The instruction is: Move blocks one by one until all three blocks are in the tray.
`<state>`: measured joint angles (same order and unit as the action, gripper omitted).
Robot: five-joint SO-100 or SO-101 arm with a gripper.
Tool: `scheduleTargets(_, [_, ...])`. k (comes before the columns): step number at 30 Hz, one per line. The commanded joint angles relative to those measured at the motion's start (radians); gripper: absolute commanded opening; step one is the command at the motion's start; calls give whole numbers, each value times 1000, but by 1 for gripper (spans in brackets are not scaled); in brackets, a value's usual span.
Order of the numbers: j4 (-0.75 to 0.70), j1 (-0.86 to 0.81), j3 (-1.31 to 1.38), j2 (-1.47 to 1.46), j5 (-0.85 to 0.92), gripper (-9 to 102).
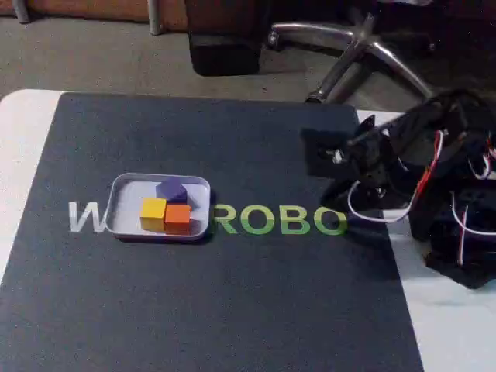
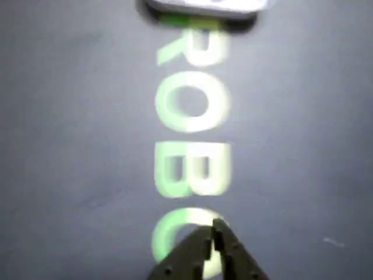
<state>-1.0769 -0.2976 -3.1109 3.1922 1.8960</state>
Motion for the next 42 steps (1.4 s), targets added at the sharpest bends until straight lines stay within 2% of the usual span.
scheduleTargets(1, [-52,28,-38,117,8,-8])
scheduleTargets(8, [-170,54,-58,117,78,-8])
scheduleTargets(20, [-189,155,-60,117,3,-8])
scheduleTargets(42, [-192,155,-60,117,0,-8])
